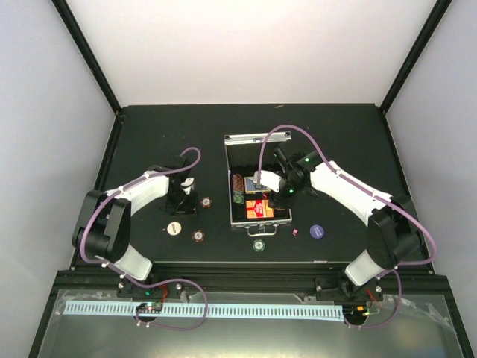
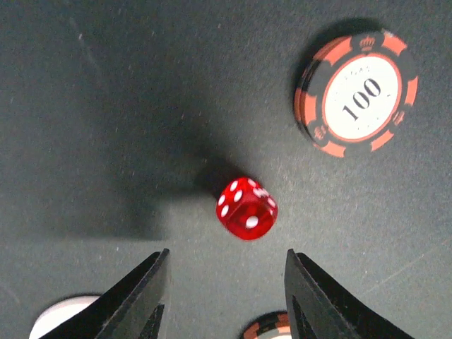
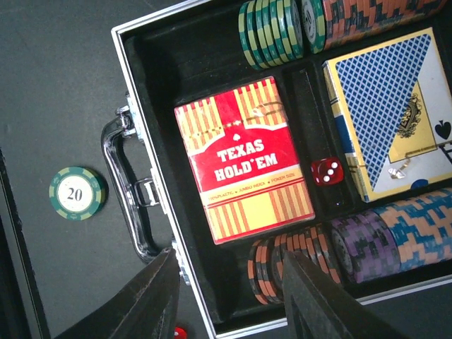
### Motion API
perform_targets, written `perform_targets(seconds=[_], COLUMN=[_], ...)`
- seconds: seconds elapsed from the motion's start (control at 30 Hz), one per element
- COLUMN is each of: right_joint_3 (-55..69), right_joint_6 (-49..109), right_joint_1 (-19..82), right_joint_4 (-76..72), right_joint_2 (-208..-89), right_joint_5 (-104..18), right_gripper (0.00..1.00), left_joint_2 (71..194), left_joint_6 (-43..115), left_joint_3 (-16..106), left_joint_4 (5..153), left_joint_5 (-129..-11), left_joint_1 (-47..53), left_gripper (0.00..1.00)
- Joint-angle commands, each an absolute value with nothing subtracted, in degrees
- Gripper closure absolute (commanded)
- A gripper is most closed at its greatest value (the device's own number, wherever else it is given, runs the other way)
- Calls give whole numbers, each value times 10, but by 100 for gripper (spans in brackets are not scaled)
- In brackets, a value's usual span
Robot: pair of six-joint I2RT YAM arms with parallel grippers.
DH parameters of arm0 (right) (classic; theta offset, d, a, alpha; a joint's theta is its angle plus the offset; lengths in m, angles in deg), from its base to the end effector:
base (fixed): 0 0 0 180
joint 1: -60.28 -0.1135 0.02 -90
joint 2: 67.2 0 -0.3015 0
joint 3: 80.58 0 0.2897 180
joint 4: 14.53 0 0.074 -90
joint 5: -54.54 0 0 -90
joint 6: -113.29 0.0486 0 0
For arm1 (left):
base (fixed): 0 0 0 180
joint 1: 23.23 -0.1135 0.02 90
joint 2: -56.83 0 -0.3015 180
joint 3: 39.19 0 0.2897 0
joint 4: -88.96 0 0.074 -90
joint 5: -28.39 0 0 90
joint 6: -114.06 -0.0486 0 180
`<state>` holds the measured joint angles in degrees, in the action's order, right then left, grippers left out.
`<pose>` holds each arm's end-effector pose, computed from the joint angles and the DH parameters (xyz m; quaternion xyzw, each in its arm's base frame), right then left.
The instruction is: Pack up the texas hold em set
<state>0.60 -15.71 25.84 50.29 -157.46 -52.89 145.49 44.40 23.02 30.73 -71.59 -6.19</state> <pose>0.2728 0.2048 0.2536 -0.6022 0.7718 0.1444 0.1443 0.2687 -0.0912 0.1645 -0.0246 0.9948 -0.0971 0.0160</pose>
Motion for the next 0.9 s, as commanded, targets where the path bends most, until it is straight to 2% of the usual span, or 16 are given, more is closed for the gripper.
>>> perform_targets(seconds=[0.0, 0.5, 0.7, 0.87], right_joint_3=[-2, -6, -1, 5], right_joint_6=[-132, -132, -137, -141], right_joint_1=[256, 256, 256, 256], right_joint_4=[496, 495, 498, 507], right_joint_2=[-1564, -1570, -1574, -1576], right_joint_5=[-548, -540, -537, -532], right_gripper=[57, 58, 58, 58], left_joint_2=[1476, 1538, 1533, 1528], left_joint_6=[429, 414, 407, 400], left_joint_3=[258, 297, 298, 299], left_joint_4=[327, 337, 317, 304], left_joint_5=[-703, -696, -683, -685], left_joint_1=[-54, -35, -25, -20], left_gripper=[55, 73, 74, 84])
